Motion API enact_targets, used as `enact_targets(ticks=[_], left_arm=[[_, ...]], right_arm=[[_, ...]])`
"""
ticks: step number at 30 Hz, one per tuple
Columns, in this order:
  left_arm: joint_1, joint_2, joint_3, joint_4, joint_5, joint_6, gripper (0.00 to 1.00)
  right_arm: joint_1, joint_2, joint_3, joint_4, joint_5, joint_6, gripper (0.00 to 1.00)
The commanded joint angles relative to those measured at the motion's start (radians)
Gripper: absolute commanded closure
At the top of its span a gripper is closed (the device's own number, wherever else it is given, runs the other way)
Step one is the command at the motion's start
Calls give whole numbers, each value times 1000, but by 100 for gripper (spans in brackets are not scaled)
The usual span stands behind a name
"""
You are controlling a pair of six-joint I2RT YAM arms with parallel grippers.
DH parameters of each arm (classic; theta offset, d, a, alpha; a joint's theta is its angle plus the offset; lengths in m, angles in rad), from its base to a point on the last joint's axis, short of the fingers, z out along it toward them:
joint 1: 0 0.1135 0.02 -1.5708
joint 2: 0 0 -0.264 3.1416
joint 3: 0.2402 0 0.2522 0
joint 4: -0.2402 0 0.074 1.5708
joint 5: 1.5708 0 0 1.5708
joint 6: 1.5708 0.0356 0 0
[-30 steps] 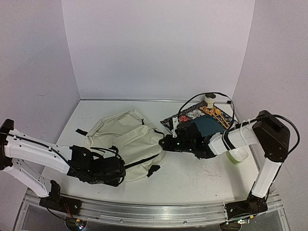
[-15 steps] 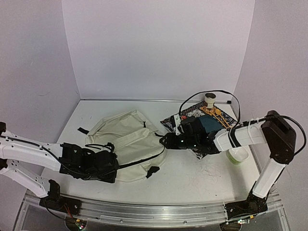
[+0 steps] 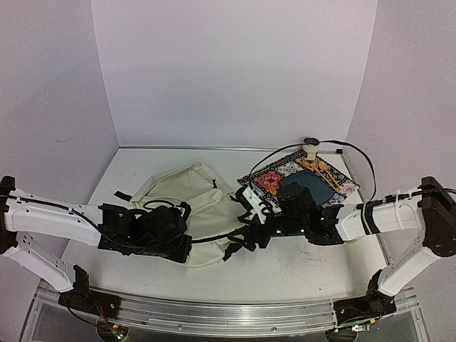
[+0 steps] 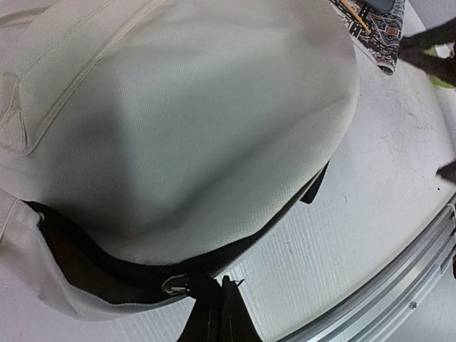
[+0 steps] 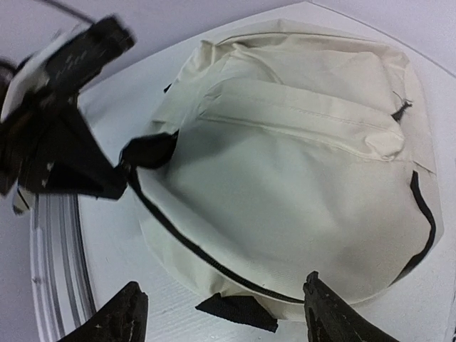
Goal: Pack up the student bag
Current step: Hold the student bag at the center of the board.
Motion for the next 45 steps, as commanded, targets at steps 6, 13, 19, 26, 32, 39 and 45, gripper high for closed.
enact_targets(ticks=[6,13,19,26,32,39,45], left_arm=[[29,-73,-28,105,68,32,100],[33,-87,-46,119,86,29,100],[33,-98,-56,122,95,25,100],[37,-116,-60,124,84,31,100],[67,-118,-71,106,71,43,100],[185,-128,-98,14,39,50,100],[331,-138,-142,-27,48,81,100]], right_arm=[[116,86,19,134,10,-665,22],[177,227,127,168,223,-833,28],[194,281,165,230,304,-896,29],[217,370,222,208,349,-970,36],[230,357,220,175,396,-994,80],[230,249,123,153,461,-978,100],[231,169,-2,220,520,-989,100]])
